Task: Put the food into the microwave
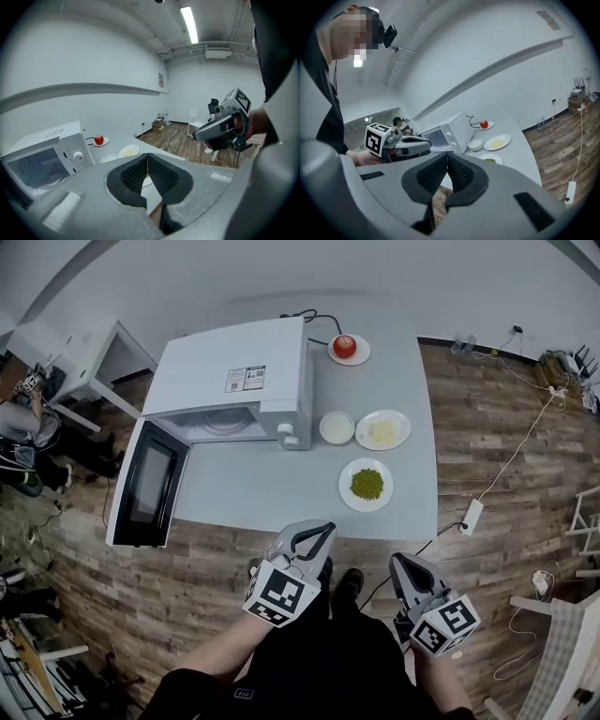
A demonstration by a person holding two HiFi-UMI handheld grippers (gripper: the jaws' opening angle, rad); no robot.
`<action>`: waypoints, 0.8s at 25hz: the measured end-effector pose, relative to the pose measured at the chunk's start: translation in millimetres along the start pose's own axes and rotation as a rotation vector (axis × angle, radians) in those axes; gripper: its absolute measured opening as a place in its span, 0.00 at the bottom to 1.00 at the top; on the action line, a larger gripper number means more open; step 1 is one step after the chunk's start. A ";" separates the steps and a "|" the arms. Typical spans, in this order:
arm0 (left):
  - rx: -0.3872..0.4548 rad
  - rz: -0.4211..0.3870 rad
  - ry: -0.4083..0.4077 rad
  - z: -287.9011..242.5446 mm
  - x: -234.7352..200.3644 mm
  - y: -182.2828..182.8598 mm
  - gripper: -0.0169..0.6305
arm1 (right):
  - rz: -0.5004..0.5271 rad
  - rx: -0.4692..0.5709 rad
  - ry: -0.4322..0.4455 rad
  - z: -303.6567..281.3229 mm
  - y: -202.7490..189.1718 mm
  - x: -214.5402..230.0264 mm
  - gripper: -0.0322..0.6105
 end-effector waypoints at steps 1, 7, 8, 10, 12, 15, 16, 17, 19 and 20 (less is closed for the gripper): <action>-0.007 -0.008 -0.005 -7.2 -2.5 -3.8 0.04 | -0.009 -0.009 -0.005 -3.6 -4.6 4.8 0.07; -0.047 -0.105 -0.044 -49.5 -4.2 -26.9 0.04 | -0.045 -0.032 0.003 -22.2 -21.4 22.4 0.07; -0.059 -0.127 -0.049 -56.6 -2.2 -31.5 0.04 | -0.048 -0.033 0.002 -23.1 -23.6 25.3 0.07; -0.086 -0.176 -0.051 -71.2 0.3 -40.9 0.04 | -0.055 -0.029 -0.007 -25.2 -27.2 33.6 0.07; -0.113 -0.223 -0.052 -85.2 2.7 -49.5 0.04 | -0.061 -0.021 -0.017 -26.0 -29.9 41.8 0.07; -0.153 -0.266 -0.072 -103.0 10.4 -63.3 0.04 | -0.074 -0.010 -0.028 -25.1 -36.3 50.5 0.07; -0.170 -0.277 -0.088 -108.3 13.9 -69.4 0.04 | -0.081 -0.009 -0.030 -25.2 -39.7 52.8 0.07; -0.188 -0.288 -0.106 -113.3 17.3 -76.1 0.04 | -0.089 -0.009 -0.032 -25.7 -43.8 54.9 0.07; -0.218 -0.312 -0.134 -122.5 22.6 -88.8 0.04 | -0.108 -0.010 -0.037 -26.4 -52.7 58.5 0.07; -0.229 -0.327 -0.143 -127.0 24.7 -94.4 0.04 | -0.118 -0.011 -0.040 -26.4 -57.1 60.4 0.07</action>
Point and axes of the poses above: the fingertips, and each gripper's own axes: z backward along the fingers, x to its right, y out of its top, the point moved 1 cm from there along z, backward along the fingers, and after that the axes turned 8 degrees about y, right-handed, at the moved point
